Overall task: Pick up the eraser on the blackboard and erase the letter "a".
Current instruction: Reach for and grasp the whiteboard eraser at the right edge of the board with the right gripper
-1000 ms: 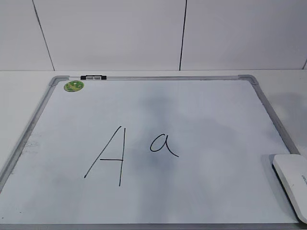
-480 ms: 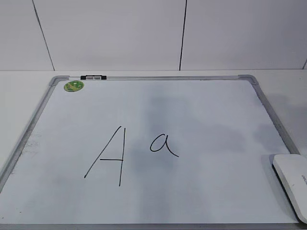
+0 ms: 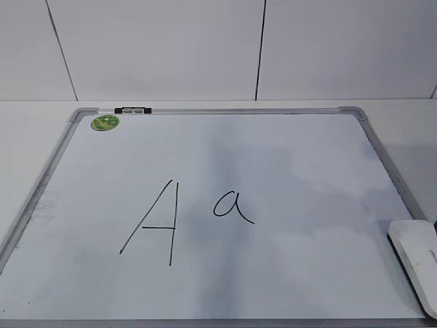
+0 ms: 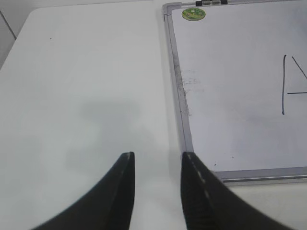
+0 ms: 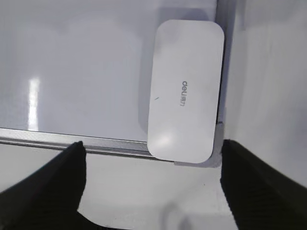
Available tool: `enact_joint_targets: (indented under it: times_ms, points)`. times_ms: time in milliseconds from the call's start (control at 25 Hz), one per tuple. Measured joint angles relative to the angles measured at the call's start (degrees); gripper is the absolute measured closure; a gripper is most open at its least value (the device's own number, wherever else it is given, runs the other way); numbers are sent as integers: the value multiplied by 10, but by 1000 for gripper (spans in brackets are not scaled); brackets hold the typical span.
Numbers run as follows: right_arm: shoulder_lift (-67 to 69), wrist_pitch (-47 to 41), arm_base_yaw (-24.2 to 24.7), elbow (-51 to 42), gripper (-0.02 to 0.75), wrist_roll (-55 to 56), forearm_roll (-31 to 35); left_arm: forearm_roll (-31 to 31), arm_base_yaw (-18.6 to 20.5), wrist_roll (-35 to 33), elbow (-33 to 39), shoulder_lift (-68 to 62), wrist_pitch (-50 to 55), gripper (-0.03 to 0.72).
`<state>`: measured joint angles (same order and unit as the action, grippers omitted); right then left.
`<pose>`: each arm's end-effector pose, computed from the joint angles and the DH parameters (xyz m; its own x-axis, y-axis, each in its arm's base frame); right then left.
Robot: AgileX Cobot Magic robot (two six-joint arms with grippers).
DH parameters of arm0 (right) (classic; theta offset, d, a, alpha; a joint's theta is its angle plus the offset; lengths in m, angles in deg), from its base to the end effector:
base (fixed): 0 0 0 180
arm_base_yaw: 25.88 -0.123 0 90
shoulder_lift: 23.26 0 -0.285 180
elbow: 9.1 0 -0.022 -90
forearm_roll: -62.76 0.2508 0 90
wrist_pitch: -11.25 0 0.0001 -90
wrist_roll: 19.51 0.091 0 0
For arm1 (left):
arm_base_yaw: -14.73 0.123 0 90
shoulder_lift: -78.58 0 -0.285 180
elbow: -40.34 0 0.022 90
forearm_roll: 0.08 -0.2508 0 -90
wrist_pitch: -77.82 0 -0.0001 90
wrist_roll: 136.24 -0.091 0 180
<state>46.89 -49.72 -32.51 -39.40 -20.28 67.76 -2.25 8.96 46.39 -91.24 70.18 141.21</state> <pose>0.1808 0.0280 0.2812 -0.9447 -0.0807 -0.3179 -0.1120 0.9904 0.0814 -0.0052 0.0036 0.2745 -0.5022 0.0217 -0.8645 0.0569 0.9984 -0.0080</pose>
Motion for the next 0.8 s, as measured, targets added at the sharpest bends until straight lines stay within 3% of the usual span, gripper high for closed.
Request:
enact_joint_targets:
  times_ms: [560,800]
  points:
    - [97,-11,-1,3,59,52,-44,0,0,0,0,0,0,443]
    - [140,1,-32,3,59,79,-64,0,0,0,0,0,0,443]
